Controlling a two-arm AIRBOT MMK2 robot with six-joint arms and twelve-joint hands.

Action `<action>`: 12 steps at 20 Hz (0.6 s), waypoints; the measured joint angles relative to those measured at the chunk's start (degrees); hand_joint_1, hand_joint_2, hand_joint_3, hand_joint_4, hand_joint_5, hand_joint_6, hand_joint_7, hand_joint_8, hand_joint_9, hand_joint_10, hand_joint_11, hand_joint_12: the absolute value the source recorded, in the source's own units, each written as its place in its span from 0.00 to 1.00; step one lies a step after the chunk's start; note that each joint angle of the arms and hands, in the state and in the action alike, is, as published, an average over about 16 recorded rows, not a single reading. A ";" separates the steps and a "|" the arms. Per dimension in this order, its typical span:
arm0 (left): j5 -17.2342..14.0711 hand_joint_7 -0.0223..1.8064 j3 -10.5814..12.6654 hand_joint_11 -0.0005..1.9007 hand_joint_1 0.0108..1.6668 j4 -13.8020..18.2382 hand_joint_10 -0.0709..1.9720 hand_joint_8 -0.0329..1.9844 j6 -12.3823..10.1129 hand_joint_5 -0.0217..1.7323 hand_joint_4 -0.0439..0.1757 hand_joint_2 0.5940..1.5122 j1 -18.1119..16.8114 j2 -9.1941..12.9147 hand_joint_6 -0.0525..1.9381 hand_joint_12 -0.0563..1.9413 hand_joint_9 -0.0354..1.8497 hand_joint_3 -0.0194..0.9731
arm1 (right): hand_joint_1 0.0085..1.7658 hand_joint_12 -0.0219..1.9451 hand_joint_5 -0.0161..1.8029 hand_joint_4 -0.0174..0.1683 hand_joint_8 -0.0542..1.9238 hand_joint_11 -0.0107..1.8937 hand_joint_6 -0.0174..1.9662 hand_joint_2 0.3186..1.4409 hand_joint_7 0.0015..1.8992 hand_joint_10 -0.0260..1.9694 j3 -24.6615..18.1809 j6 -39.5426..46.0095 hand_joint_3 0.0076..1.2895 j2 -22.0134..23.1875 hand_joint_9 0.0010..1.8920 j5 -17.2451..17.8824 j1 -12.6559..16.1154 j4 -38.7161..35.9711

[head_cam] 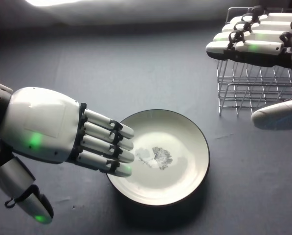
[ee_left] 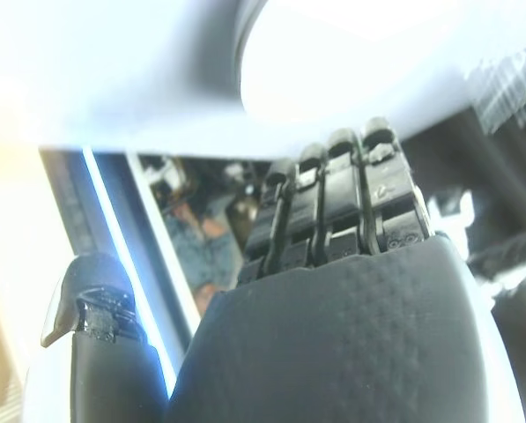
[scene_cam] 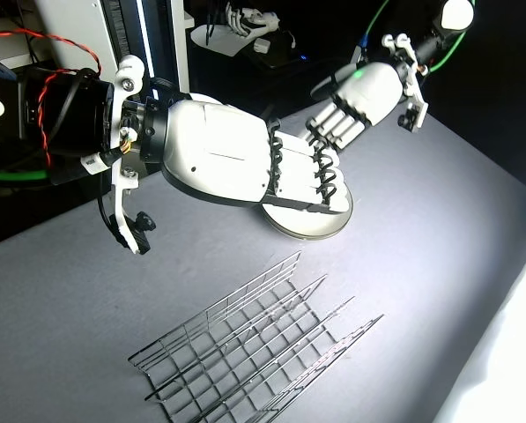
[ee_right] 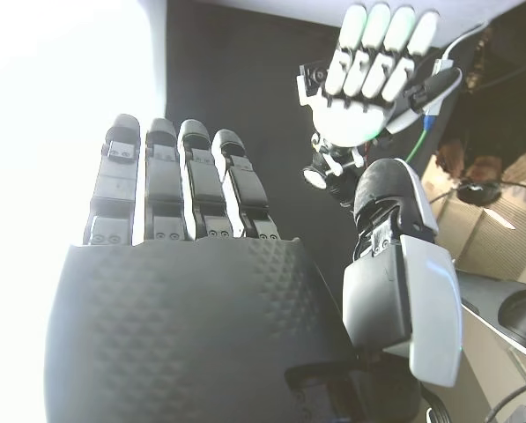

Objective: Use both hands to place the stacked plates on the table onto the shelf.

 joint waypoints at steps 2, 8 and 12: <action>0.43 0.02 1.25 0.01 0.00 1.16 0.04 0.02 -1.11 0.03 0.18 0.54 0.10 -1.14 0.03 0.03 0.03 0.04 | 0.01 0.01 0.02 0.09 0.03 0.01 0.02 0.77 0.01 0.01 0.00 0.00 0.02 0.00 0.01 0.16 -0.13 -0.09; 1.41 0.02 4.22 0.01 0.00 3.64 0.04 0.02 -2.37 0.03 0.18 0.54 0.70 -4.02 0.03 0.03 0.03 0.04 | 0.01 0.01 0.02 0.09 0.03 0.01 0.02 0.77 0.01 0.01 0.24 -0.01 0.02 0.02 0.01 1.19 -1.10 -0.88; 1.98 0.02 5.35 0.01 0.00 4.58 0.04 0.02 -2.72 0.02 0.18 0.54 1.13 -5.41 0.03 0.03 0.03 0.04 | 0.01 0.01 0.02 0.08 0.03 0.01 0.02 0.77 0.01 0.01 1.50 -0.01 0.02 -0.09 0.01 4.19 -2.64 -2.65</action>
